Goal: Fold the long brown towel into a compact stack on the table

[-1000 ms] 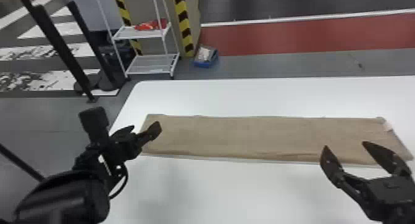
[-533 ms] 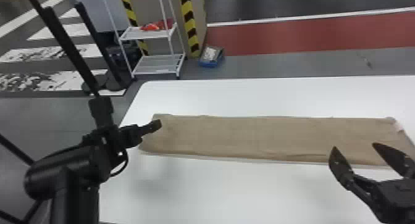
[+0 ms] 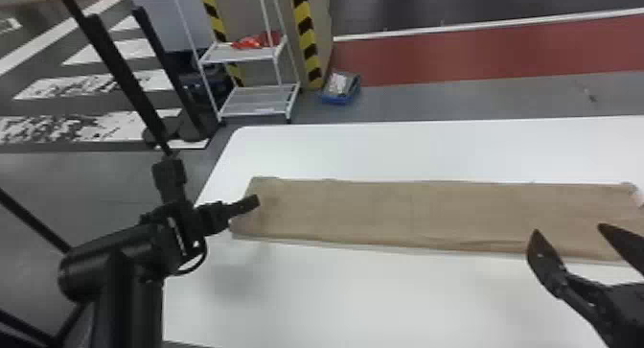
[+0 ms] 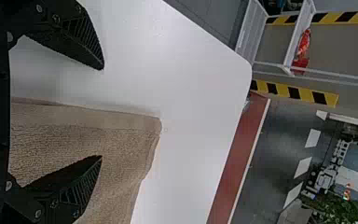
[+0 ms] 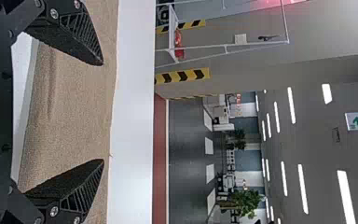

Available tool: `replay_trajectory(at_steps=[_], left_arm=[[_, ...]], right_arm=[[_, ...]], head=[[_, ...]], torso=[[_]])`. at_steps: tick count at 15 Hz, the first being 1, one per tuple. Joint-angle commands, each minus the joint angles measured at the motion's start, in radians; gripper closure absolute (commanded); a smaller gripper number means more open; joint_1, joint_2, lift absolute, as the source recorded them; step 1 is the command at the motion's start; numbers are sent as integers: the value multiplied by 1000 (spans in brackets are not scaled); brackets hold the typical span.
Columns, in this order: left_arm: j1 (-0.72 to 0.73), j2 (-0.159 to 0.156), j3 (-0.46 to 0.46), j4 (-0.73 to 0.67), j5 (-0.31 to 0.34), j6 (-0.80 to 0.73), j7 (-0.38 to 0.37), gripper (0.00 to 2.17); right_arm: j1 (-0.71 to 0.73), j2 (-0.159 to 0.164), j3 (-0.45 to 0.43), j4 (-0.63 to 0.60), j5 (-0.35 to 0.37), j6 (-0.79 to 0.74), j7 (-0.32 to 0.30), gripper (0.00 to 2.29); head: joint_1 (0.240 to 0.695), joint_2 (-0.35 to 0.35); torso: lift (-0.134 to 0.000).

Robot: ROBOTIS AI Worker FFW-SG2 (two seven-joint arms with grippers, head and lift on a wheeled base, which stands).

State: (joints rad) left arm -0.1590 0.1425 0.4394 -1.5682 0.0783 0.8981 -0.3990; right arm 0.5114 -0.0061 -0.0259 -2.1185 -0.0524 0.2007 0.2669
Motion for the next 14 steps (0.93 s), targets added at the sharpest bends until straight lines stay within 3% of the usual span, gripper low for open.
replay_trajectory(at_steps=[1, 2, 5, 6, 8, 9, 11, 12, 14], left_arm=[[-1, 0, 5, 1, -2, 37, -27, 383], [-1, 0, 9, -1, -3, 46, -57, 515], [-2, 5, 7, -4, -8, 108, -118, 522], [-2, 8, 7, -6, -14, 111, -147, 640], [4, 3, 13, -24, -15, 123, -153, 1433], [10, 2, 16, -41, -6, 132, -155, 1720], [35, -3, 25, -98, 6, 135, -155, 1936], [49, -4, 24, -136, 20, 157, -155, 2142], [78, -6, 24, -222, 51, 215, -158, 2145]], right_arm=[[-1, 7, 0, 0, 0, 1, 0, 147], [-1, 7, -2, 0, 0, 1, 0, 147], [1, 7, -5, 0, 0, 4, 0, 147], [1, 7, -5, 0, 0, 4, 0, 147], [-1, 7, -6, 0, 0, 4, 0, 147], [-1, 7, -6, 2, 0, 4, 0, 147], [-1, 7, -9, 5, 0, 4, 0, 147], [-1, 7, -9, 6, 0, 4, 0, 147], [-2, 7, -11, 8, 0, 4, 0, 147]], head=[[695, 257], [695, 255], [695, 238], [695, 234], [695, 227], [695, 225], [695, 225], [695, 225], [695, 224]], torso=[[-123], [-123], [-123], [-123], [-123], [-123], [-123], [-123], [-123]])
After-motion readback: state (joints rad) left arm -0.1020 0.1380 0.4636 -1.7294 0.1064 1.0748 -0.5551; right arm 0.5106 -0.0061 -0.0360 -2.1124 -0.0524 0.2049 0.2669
